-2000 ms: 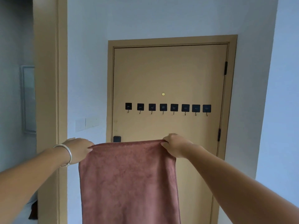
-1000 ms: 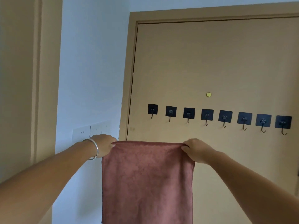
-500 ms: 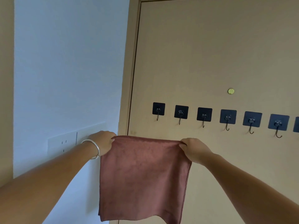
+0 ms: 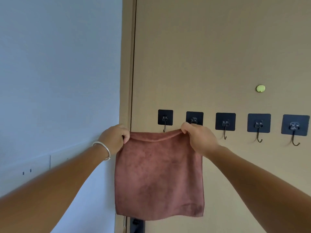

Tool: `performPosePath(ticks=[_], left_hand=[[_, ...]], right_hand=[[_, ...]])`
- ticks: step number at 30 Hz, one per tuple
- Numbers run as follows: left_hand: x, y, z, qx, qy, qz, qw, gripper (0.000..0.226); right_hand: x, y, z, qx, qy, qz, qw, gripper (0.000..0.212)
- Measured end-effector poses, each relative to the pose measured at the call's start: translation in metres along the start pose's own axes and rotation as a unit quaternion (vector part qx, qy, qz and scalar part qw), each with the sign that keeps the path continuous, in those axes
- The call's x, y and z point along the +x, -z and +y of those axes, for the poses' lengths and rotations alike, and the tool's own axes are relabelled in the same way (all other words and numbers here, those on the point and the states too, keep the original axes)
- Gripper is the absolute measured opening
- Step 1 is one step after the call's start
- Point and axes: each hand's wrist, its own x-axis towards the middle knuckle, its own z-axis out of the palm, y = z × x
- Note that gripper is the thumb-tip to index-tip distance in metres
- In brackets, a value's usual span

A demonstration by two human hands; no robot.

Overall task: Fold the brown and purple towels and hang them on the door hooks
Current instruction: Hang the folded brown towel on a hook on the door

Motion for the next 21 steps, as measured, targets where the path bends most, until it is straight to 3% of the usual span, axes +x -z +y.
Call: performPosePath(ticks=[3,8,16,21], left_hand=[[0.017,-0.009,-0.004,0.004,0.006,0.022,1.0,0.068],[0.045,-0.021,-0.008,0.035,0.031,0.033,0.998,0.066],[0.069,-0.048,-0.015,0.073,0.033,-0.058,0.995,0.041],[0.067,-0.073,-0.013,0.034,0.064,0.045,0.996,0.029]], right_hand=[[0.015,-0.001,0.004,-0.014,0.036,-0.013,0.999,0.042],[0.042,-0.012,0.005,-0.053,-0.015,-0.011,0.998,0.054],[0.047,-0.042,-0.014,-0.158,-0.056,-0.026,0.986,0.038],[0.045,-0.06,-0.018,-0.172,-0.057,0.0,0.984,0.027]])
